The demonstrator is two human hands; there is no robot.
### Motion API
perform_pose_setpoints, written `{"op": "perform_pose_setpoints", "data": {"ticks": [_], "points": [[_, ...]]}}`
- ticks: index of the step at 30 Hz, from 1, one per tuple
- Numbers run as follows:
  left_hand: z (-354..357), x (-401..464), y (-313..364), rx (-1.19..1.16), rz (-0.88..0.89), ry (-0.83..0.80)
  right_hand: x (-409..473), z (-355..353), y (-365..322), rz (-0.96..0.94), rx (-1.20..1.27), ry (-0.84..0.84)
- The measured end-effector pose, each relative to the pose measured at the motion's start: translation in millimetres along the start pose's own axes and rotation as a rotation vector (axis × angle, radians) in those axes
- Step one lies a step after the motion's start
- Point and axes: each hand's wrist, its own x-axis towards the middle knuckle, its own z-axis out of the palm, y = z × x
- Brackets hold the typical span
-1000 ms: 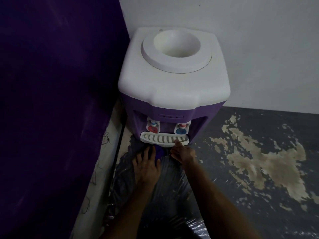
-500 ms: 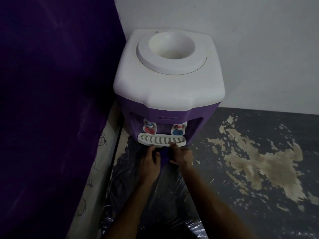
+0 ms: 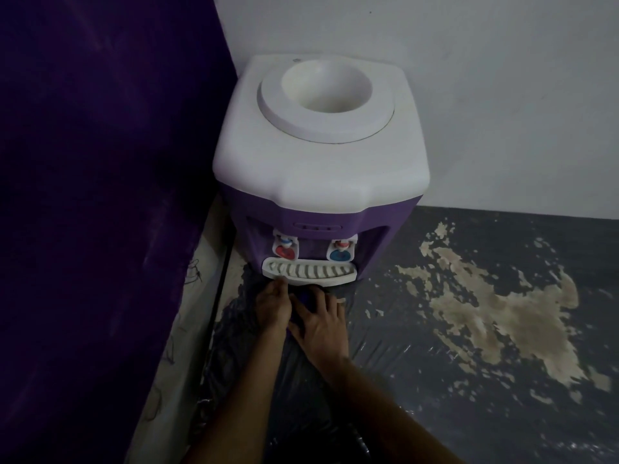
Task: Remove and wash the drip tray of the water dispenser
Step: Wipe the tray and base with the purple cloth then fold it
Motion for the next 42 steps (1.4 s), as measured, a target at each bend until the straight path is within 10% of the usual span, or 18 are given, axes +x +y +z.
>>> {"op": "perform_pose_setpoints", "data": {"ticks": [42], "points": [[34,-46,9,0.15,0.029,-0.195,-24,17,101,0.216,-0.106,-0.171]]}}
